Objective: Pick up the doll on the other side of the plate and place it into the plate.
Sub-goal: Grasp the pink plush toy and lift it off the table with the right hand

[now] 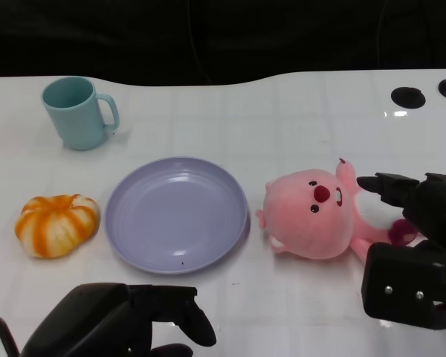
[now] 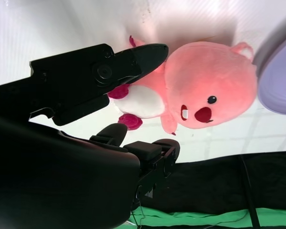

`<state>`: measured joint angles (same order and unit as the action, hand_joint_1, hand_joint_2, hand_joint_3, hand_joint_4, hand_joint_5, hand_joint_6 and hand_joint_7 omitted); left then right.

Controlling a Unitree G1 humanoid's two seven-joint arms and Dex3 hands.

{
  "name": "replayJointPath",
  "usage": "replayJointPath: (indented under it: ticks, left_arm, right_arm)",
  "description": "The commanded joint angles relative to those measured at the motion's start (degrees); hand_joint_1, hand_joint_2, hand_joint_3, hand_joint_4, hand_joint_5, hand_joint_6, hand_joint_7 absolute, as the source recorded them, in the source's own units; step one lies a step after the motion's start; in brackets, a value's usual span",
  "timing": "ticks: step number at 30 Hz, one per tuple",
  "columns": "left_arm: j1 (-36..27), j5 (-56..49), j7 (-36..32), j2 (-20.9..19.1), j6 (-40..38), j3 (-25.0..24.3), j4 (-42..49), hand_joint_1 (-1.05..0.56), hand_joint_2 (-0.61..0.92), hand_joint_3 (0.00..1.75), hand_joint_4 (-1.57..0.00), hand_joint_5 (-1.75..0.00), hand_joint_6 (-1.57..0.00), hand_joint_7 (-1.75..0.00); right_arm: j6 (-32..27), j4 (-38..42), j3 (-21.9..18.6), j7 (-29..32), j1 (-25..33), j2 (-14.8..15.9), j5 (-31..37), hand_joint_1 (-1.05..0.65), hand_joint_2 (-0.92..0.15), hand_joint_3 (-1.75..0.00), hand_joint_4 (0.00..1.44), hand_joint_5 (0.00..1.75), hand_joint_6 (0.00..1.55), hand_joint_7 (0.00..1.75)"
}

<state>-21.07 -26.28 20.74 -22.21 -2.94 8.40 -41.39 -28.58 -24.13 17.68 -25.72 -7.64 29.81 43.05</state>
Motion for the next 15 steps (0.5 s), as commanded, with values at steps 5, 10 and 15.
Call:
replayJointPath:
  ticks: [5, 10, 15]
  left_arm:
    - [-0.3, -0.5, -0.3, -0.5, 1.3, -0.1, 0.9, -0.23, 0.92, 0.34, -0.64, -1.64, -0.72, -0.84]
    - [-0.5, -0.2, -0.1, -0.5, 1.4, -0.4, 0.8, -0.23, 0.92, 0.35, -0.63, -1.64, -0.72, -0.84]
    - [-0.6, -0.2, -0.1, -0.5, 1.6, -0.5, 0.8, -0.23, 0.92, 0.35, -0.63, -1.65, -0.72, -0.84]
  right_arm:
    - [2.4, 6.2, 1.0, 1.6, -2.9, -1.6, 1.8, -0.72, -0.92, -0.09, 0.1, 0.63, 0.3, 0.09]
    - [2.8, 10.5, 1.4, 2.3, -5.0, -3.4, 2.4, -0.73, -0.92, -0.12, 0.11, 0.59, 0.31, 0.07]
    - [2.2, 15.3, 1.8, 1.5, -8.3, -5.2, 2.0, -0.7, -0.92, -0.14, 0.1, 0.56, 0.31, 0.06]
